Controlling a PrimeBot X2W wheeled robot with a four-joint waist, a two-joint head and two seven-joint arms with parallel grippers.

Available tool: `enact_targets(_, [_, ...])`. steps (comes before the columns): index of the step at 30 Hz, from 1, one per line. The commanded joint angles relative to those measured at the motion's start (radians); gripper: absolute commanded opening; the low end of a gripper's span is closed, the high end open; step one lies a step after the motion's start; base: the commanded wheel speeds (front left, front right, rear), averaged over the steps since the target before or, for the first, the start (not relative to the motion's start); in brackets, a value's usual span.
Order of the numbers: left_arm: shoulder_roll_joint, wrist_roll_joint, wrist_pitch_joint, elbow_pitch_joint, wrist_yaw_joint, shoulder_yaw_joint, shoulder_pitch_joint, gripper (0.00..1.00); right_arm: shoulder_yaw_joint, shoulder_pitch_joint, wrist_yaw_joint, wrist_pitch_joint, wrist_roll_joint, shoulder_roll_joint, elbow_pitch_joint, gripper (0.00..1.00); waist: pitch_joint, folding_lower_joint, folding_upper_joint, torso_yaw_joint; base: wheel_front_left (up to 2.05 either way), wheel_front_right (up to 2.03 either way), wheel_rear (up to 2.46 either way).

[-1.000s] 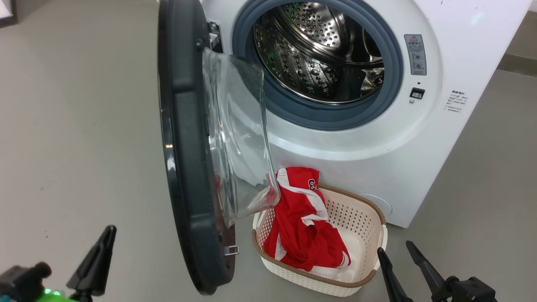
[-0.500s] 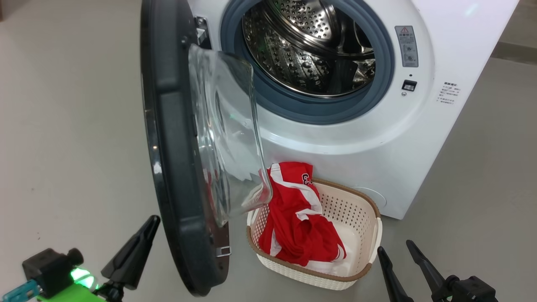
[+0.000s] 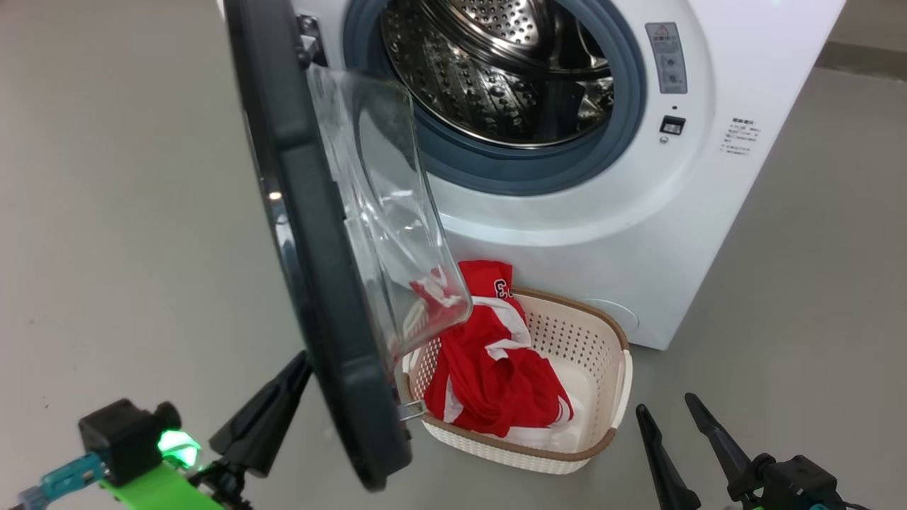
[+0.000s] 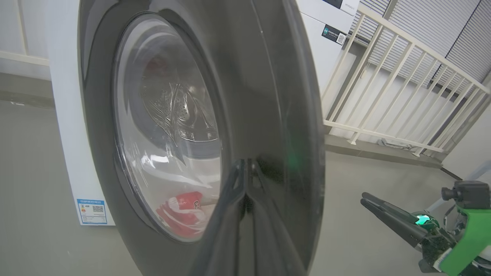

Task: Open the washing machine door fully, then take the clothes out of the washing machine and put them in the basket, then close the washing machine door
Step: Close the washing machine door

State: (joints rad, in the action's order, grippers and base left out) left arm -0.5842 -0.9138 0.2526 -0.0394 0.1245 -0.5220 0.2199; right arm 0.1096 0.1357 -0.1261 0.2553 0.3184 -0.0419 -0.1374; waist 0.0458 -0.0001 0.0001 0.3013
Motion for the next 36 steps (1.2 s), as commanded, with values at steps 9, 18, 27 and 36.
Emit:
enact_targets(9, [0.034,0.003,0.009,-0.028,0.006,-0.047,0.178,0.0,0.016,-0.069,-0.005,0.006,0.01,-0.008,0.032,1.0,0.058,0.0001,-0.0001,-0.059,0.0,0.0,0.0])
enact_targets(18, [0.095,0.016,0.009,0.03,0.006,-0.104,0.307,0.0,-0.007,-0.094,-0.005,0.006,0.013,-0.008,0.043,1.0,0.118,0.0001,-0.0001,-0.12,0.0,0.0,0.0])
enact_targets(27, [0.132,-0.003,0.009,0.099,0.006,-0.137,0.448,0.0,-0.027,-0.134,-0.005,0.006,0.016,-0.008,0.054,1.0,0.193,0.0001,-0.0001,-0.172,0.0,0.0,0.0])
enact_targets(36, [0.169,-0.016,0.009,0.192,0.006,-0.168,0.598,0.0,-0.03,-0.177,-0.005,0.006,0.032,-0.008,0.061,1.0,0.256,0.0001,-0.0001,-0.217,0.0,0.0,0.0])
